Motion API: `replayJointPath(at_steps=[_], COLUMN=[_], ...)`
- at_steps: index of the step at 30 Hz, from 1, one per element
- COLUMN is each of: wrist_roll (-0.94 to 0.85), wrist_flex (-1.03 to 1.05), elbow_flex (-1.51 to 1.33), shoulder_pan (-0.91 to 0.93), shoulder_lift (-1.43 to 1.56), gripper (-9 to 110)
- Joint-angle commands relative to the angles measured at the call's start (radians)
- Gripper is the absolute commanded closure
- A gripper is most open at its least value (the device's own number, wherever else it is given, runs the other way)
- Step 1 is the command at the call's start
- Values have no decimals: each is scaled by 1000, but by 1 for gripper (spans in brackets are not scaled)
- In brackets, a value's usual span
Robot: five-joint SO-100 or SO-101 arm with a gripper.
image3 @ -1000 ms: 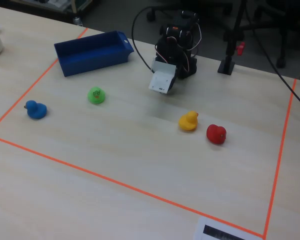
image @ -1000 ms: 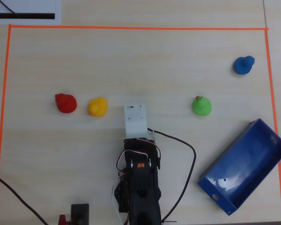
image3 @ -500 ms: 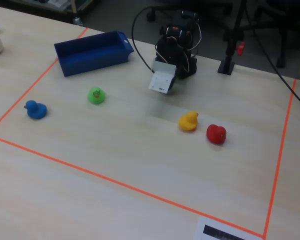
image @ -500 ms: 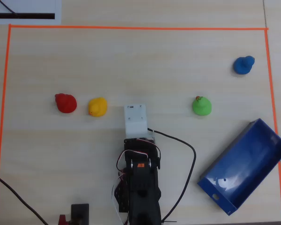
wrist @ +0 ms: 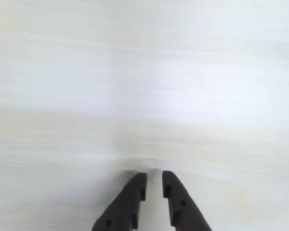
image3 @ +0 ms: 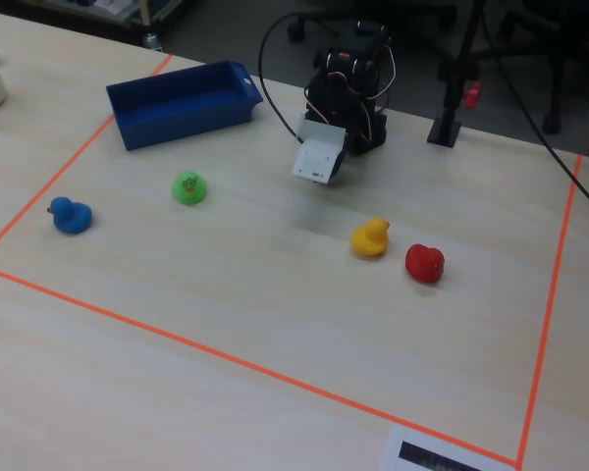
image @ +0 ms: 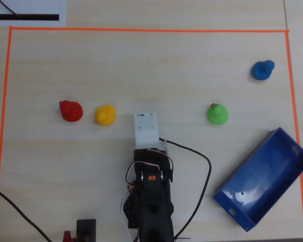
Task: Grasp red duck and put it into box.
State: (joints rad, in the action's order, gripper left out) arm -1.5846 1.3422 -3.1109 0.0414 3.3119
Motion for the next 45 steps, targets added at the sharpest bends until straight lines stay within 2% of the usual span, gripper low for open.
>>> replayJointPath(at_steps=[1, 10, 14, 20, 26, 33, 45], wrist_roll=[2, -8, -11, 28, 84, 98, 110], wrist_flex=[3, 2, -132, -348, -336, -316, -652], elbow_flex=[0, 0, 26, 291, 621, 927, 946], shoulder_pan=[-8, -26, -123, -362, -535, -640, -730], shoulder_lift=[-2, -2, -17, -345, -577, -891, -1249], gripper=[98, 101, 101, 89, 83, 81, 82])
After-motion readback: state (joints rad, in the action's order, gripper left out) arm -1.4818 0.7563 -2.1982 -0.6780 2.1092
